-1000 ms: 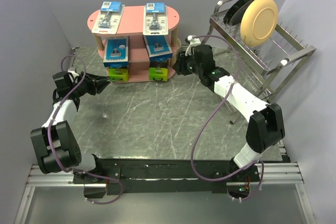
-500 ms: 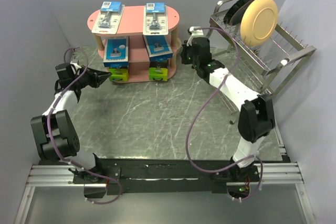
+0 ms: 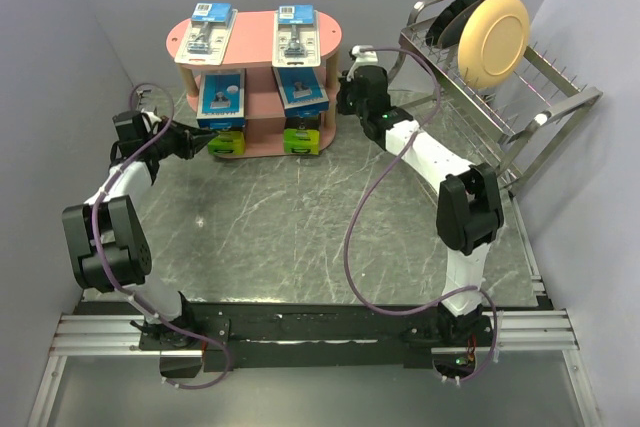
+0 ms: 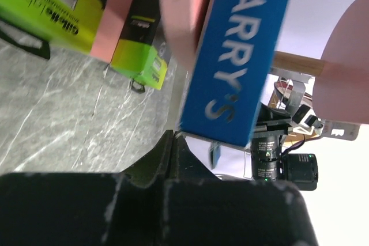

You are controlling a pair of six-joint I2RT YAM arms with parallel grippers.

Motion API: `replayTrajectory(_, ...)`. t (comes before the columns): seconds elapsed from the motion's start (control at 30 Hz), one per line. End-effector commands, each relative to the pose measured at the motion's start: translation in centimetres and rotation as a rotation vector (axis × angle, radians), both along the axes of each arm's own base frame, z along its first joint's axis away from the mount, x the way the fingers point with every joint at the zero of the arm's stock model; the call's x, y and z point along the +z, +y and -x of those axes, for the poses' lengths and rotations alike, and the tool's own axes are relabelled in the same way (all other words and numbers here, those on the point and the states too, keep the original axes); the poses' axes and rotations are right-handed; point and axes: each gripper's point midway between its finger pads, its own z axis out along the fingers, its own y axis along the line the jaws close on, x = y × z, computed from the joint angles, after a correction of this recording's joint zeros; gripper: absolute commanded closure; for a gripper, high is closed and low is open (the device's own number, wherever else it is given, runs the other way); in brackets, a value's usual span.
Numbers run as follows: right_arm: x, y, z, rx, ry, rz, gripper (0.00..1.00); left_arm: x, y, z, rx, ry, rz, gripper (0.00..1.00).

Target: Place and organize the shaving razors onto the shelf

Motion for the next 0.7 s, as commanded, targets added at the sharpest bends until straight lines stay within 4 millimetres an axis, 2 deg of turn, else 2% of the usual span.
replayTrajectory(0.0, 3.6, 1.7, -0.8, 0.017, -0.085, -0.071, 0.91, 2.3, 0.3, -1.7, 0.007, -0.087, -0.032, 0.99)
replayTrajectory(0.27, 2.8, 3.8, 0.4, 0.067, -0.054, -0.093, 0.91, 2.2, 0.0, -2.9, 0.002, -0.092, -0.029, 0.98)
replayTrajectory(0.67, 1.9, 4.4, 1.5, 0.090, -0.022, -0.094, 0.90, 2.1, -1.1, -3.5, -0.019, -0.096, -0.019, 0.96)
